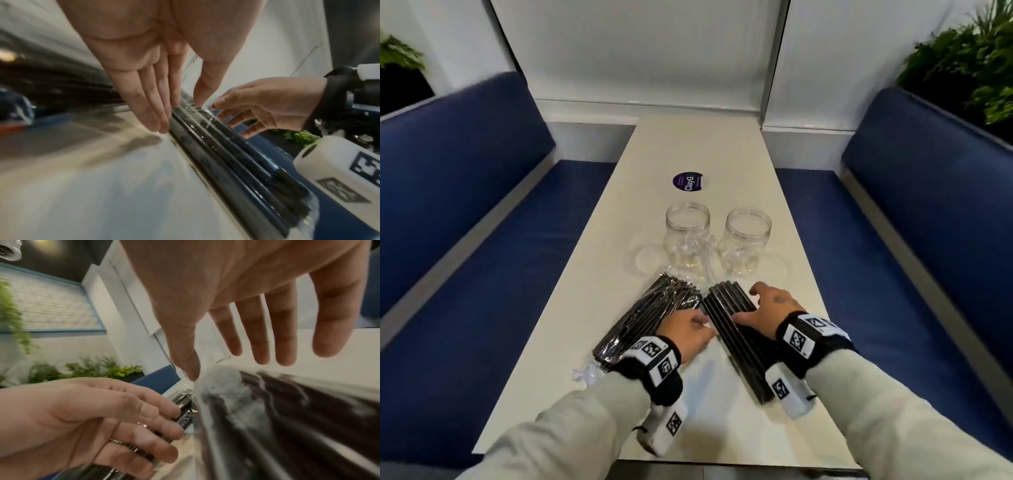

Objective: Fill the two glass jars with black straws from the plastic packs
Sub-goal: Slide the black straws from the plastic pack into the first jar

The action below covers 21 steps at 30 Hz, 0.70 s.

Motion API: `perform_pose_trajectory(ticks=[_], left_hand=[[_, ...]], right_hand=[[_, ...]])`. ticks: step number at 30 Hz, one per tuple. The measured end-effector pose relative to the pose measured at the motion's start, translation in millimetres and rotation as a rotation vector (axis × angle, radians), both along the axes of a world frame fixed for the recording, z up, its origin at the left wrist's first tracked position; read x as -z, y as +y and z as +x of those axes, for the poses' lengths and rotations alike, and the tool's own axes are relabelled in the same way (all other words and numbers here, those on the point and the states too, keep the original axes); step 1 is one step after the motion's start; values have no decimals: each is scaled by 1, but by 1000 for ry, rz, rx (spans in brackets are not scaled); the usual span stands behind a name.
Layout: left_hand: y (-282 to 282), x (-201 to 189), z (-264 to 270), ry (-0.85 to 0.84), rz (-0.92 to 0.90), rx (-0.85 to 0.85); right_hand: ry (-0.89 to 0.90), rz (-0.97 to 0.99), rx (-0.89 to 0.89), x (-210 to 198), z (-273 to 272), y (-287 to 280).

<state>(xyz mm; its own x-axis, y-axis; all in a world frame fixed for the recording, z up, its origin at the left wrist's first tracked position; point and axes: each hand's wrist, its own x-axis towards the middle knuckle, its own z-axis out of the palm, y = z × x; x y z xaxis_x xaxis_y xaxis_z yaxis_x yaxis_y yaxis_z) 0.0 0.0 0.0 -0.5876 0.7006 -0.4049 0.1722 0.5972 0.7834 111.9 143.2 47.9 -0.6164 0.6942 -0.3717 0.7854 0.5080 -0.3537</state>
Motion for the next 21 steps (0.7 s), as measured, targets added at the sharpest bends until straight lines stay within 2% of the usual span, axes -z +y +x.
perform_pose_trajectory(ticks=[2, 6, 12, 14, 18, 21], left_hand=[[9, 5, -4, -59, -4, -78], [20, 5, -2, -303, 49, -192], [17, -14, 11, -504, 229, -283], [14, -25, 15, -477, 328, -284], [9, -47, 21, -245, 499, -172], [10, -57, 19, -138, 531, -114]], right_hand=[[-44, -67, 47, 7, -3, 4], [-38, -171, 93, 18, -4, 7], [206, -236, 180, 17, 16, -4], [356, -181, 177, 5, 28, -15], [685, -113, 148, -9, 41, -34], [766, -125, 100, -11, 43, -36]])
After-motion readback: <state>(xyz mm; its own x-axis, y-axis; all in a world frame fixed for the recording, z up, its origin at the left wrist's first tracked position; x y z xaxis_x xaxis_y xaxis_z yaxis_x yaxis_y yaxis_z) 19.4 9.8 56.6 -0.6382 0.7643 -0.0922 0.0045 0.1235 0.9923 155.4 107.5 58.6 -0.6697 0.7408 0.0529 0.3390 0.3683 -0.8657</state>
